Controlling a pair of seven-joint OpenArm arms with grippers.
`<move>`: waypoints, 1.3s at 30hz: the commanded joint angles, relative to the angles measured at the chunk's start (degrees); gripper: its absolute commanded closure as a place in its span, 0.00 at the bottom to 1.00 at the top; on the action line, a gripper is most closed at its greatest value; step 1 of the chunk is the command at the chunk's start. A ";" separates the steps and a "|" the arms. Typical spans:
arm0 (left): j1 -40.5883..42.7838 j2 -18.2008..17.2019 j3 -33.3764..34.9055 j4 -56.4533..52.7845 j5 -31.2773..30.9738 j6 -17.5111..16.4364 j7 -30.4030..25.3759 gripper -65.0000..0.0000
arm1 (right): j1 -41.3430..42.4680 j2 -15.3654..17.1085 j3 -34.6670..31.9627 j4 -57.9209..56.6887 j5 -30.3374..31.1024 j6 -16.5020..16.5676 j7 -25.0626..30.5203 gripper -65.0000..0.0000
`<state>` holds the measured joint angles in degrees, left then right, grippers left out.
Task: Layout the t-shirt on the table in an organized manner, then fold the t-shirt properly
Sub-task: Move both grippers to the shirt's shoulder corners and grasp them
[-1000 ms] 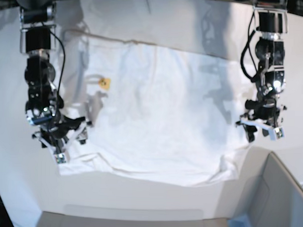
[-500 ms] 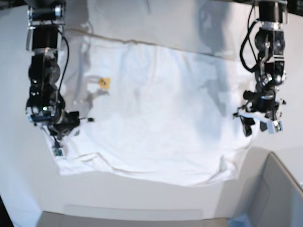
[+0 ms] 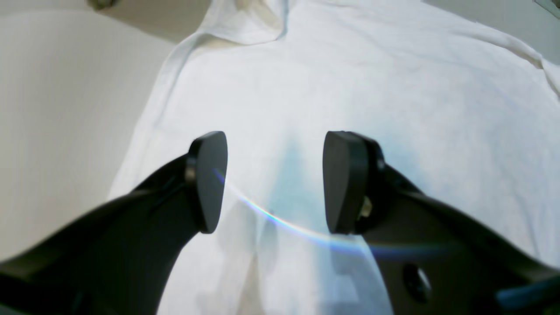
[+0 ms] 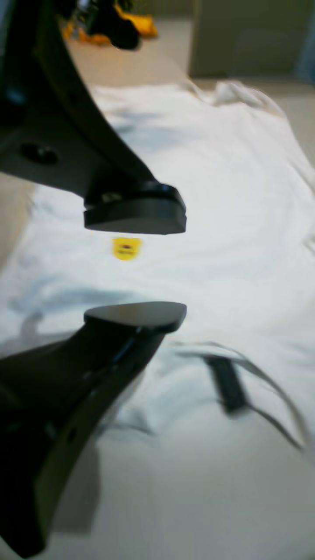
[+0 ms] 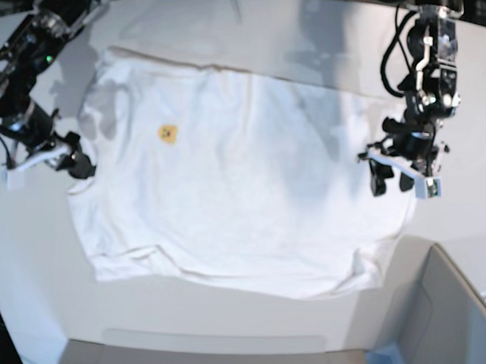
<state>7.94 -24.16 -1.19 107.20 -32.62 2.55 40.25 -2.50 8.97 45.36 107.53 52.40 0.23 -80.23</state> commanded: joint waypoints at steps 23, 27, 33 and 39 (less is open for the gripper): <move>3.26 0.38 -0.35 1.07 0.23 -0.13 -1.44 0.49 | -26.11 -5.32 6.28 5.05 3.82 -0.27 0.23 0.62; 3.26 0.38 -0.35 1.07 0.23 -0.13 -1.44 0.49 | -26.64 -6.03 8.13 5.05 3.73 -0.27 0.23 0.62; 2.91 0.38 -0.35 1.07 0.23 -0.13 -1.44 0.49 | -25.41 -5.76 7.25 4.61 3.64 -0.27 0.23 0.62; 3.18 0.38 -0.35 1.07 0.23 -0.13 -1.44 0.49 | -23.56 -7.08 -0.22 3.02 -3.83 -0.27 0.23 0.62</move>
<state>11.49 -23.05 -1.10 107.24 -32.62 2.59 40.29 -25.65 1.89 44.93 110.08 47.77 0.01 -79.48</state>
